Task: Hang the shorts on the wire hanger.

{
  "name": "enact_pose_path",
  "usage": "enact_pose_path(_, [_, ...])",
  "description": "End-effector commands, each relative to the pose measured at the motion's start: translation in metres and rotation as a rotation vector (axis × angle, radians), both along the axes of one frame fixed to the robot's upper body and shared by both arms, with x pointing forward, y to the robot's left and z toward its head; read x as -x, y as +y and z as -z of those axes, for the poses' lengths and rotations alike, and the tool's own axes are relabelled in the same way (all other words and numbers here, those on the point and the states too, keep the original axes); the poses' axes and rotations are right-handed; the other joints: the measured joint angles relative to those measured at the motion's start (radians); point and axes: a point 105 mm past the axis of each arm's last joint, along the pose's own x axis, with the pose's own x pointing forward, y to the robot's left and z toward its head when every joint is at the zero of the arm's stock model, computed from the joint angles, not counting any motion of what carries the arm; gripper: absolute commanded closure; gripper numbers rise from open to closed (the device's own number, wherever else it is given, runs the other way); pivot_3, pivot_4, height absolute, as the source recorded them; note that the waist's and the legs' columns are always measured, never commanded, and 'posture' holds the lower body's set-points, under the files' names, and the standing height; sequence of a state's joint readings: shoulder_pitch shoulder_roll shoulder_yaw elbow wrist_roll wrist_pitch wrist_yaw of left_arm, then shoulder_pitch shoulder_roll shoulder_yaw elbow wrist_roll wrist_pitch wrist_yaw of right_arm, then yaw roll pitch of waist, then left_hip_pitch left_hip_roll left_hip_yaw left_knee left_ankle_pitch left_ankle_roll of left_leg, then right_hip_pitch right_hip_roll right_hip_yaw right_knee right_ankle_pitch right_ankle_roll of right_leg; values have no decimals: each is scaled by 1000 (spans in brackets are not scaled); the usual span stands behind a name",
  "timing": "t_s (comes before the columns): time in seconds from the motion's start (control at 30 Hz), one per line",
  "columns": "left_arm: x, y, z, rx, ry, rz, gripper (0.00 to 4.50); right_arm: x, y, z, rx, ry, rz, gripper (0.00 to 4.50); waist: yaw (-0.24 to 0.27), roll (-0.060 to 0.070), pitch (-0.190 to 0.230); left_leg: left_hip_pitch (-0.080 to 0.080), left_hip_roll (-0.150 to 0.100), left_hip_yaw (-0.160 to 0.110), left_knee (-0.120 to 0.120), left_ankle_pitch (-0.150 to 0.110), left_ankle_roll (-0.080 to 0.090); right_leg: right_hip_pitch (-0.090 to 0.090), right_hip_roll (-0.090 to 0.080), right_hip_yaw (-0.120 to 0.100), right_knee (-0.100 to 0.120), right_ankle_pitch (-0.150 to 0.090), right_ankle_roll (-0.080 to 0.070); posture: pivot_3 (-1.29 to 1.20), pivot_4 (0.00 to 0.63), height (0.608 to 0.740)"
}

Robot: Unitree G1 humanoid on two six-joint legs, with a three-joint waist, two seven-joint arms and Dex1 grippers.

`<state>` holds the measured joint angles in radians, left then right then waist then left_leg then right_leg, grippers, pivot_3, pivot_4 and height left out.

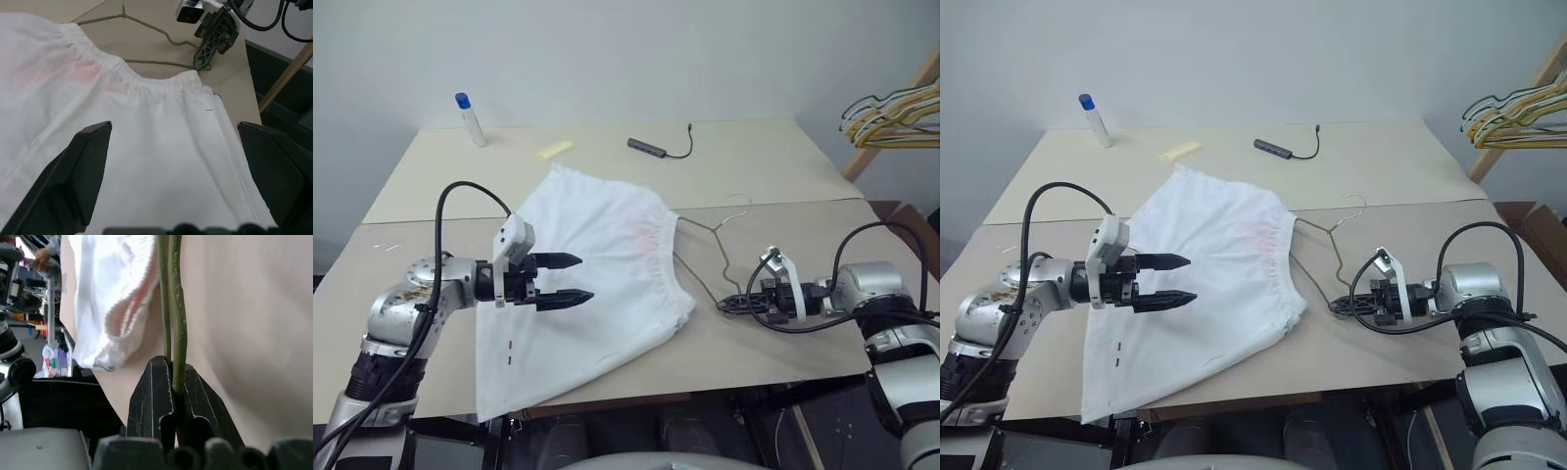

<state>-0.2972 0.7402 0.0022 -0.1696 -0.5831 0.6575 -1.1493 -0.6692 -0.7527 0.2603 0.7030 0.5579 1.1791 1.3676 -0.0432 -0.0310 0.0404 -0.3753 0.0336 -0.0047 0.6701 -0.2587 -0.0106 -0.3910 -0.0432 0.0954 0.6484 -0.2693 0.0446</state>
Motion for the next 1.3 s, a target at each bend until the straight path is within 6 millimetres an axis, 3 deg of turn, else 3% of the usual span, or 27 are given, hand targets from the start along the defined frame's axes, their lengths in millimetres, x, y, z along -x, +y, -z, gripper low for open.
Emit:
enact_pose_path(0.03, [0,-1,-13,8,-58,21,50,-7,6,-15,23,-181,-42,4500,0,0,0,0,0,0,0,0,0,0,0,0,0,0,0,7,0,740])
enact_pose_path(0.27, [-16,20,-36,6,-143,9,50,-15,20,-33,257,-522,-139,4500,-6,1,0,0,0,0,0,0,0,0,0,0,1,0,0,-18,0,740])
enact_pose_path(0.4, [-32,42,-55,-35,-226,-30,50,-20,28,-56,403,-702,-217,4500,-6,1,0,0,0,0,0,0,0,-1,0,0,1,0,0,-23,0,740])
enact_pose_path(0.57, [-47,59,-111,70,-365,-58,50,-18,43,-79,528,-888,-350,4500,-2,1,1,-5,0,0,0,0,0,-5,0,-1,0,0,0,-23,0,740])
enact_pose_path(0.7, [-48,62,-145,95,-428,13,50,-18,57,-81,645,-996,-472,4500,-4,1,1,-14,0,0,6,0,0,-13,0,-1,4,0,0,-22,0,740])
enact_pose_path(1.0, [-46,42,-110,-157,-375,262,50,-14,93,-88,655,-1148,-623,4500,-5,2,1,-13,0,1,8,-1,1,-14,0,0,8,0,0,-22,0,740])
enact_pose_path(1.17, [-58,42,-88,-357,-382,304,50,-8,103,-93,652,-1179,-685,4500,-3,2,1,-14,0,1,8,-1,1,-14,0,0,8,-1,0,-28,0,740])
enact_pose_path(1.3, [-61,38,-84,-373,-382,331,50,-6,108,-96,642,-1182,-688,4500,-3,2,1,-14,0,1,9,-1,2,-14,0,0,8,-1,0,-41,0,740])
